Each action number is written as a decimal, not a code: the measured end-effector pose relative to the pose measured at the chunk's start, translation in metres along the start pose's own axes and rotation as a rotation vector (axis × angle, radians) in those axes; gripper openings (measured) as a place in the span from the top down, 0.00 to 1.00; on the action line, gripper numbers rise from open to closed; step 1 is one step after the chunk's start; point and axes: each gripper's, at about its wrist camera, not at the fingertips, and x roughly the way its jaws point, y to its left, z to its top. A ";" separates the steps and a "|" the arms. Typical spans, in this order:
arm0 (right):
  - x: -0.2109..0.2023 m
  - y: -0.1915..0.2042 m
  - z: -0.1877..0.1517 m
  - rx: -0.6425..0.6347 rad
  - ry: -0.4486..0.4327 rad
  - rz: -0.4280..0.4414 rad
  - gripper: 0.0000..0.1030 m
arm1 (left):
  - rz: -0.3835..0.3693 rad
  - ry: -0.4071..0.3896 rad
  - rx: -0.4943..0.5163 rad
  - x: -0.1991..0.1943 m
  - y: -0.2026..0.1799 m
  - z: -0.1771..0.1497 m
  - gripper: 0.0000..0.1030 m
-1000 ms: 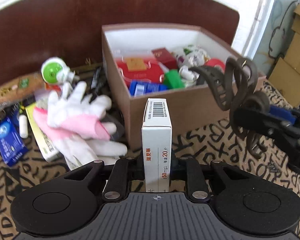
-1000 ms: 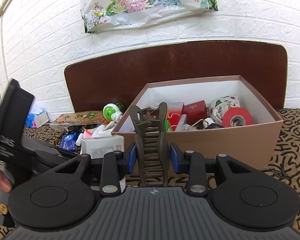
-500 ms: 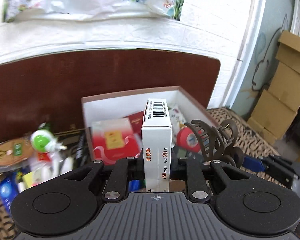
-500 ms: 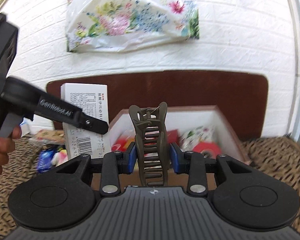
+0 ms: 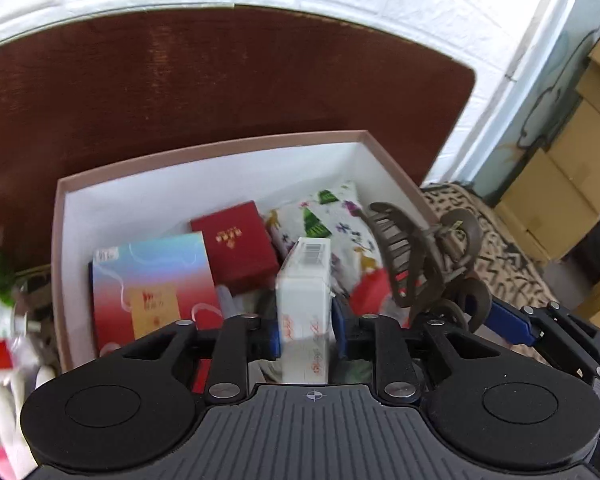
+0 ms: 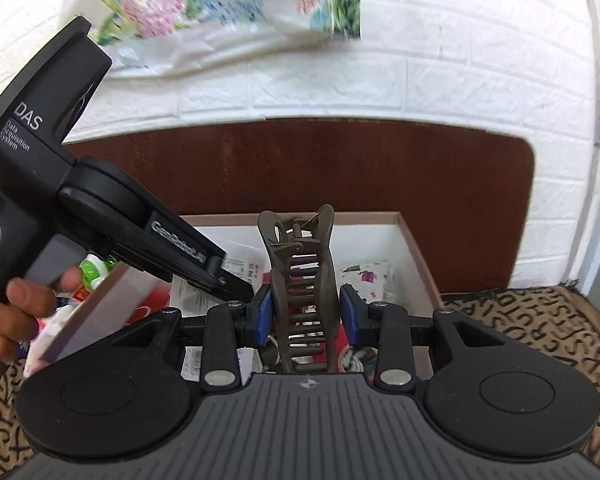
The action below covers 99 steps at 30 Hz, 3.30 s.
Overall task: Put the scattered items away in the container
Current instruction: 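Open both tools to drop the medicine box and hair clip into the box, then withdraw both tools from the box toward the white-pink gloves, then grasp the white-pink gloves with the right tool while the left tool grasps the other glove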
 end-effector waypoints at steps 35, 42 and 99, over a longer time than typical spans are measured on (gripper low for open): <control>-0.049 0.043 -0.012 -0.034 -0.049 -0.048 0.00 | 0.149 -0.182 0.104 -0.088 -0.010 -0.068 0.04; -0.077 0.075 -0.026 -0.048 -0.048 -0.008 0.00 | 0.208 -0.233 0.076 -0.128 -0.007 -0.112 0.03; 0.008 0.238 -0.096 -0.156 0.158 0.175 0.92 | 0.266 -0.182 -0.214 -0.104 0.187 -0.181 0.95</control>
